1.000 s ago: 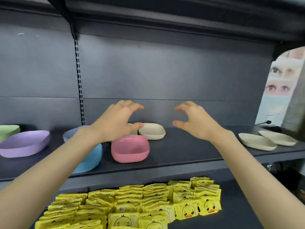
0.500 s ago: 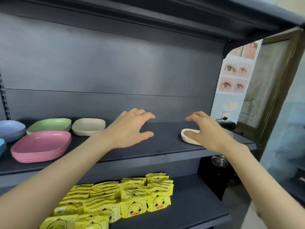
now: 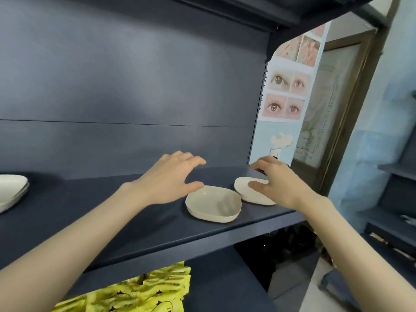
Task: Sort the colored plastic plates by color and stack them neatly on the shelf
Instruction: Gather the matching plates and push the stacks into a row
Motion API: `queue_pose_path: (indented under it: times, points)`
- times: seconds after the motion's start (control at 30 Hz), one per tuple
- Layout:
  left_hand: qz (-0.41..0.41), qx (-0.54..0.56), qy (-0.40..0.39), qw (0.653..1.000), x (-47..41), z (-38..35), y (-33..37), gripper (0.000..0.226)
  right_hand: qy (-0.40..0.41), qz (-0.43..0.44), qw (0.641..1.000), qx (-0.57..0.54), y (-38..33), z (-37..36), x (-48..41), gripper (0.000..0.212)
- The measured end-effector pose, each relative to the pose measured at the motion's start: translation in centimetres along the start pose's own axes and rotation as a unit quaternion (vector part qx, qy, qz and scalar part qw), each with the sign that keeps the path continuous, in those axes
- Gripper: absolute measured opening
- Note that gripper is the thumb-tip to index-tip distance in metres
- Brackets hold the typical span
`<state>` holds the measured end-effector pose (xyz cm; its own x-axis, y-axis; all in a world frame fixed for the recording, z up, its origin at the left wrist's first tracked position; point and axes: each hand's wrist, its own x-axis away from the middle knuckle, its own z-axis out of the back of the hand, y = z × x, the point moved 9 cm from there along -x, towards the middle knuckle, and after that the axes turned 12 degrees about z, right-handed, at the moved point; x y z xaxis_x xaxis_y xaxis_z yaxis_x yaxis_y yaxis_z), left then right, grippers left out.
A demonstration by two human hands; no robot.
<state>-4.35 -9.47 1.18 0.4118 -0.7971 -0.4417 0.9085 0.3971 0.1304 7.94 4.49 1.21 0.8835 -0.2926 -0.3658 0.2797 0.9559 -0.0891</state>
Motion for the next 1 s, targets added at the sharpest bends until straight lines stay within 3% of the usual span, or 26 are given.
queue_pose_path:
  times: [0.33, 0.53, 0.73, 0.87, 1.0]
  points:
    - [0.055, -0.004, -0.131, 0.99, -10.2, -10.7, 0.2, 0.054, -0.055, 0.027, 0.998, -0.025, 12.1, -6.0, -6.8, 0.051]
    - [0.158, 0.048, -0.273, 0.948, -11.9, -15.4, -1.4, 0.067, -0.136, 0.074, 0.984, -0.092, 16.4, -10.9, -10.3, 0.061]
    - [0.225, 0.038, -0.321, 0.919, -11.7, -17.9, -3.0, 0.076, -0.215, 0.073, 0.956, -0.187, 18.7, -14.4, -12.5, 0.084]
    - [0.245, 0.041, -0.327, 0.912, -12.0, -18.6, -3.3, 0.054, -0.238, 0.083, 0.95, -0.183, 19.1, -15.6, -13.8, 0.085]
    - [0.253, 0.056, -0.335, 0.906, -12.1, -18.9, -3.2, 0.041, -0.244, 0.096, 0.942, -0.21, 18.8, -16.2, -14.4, 0.071]
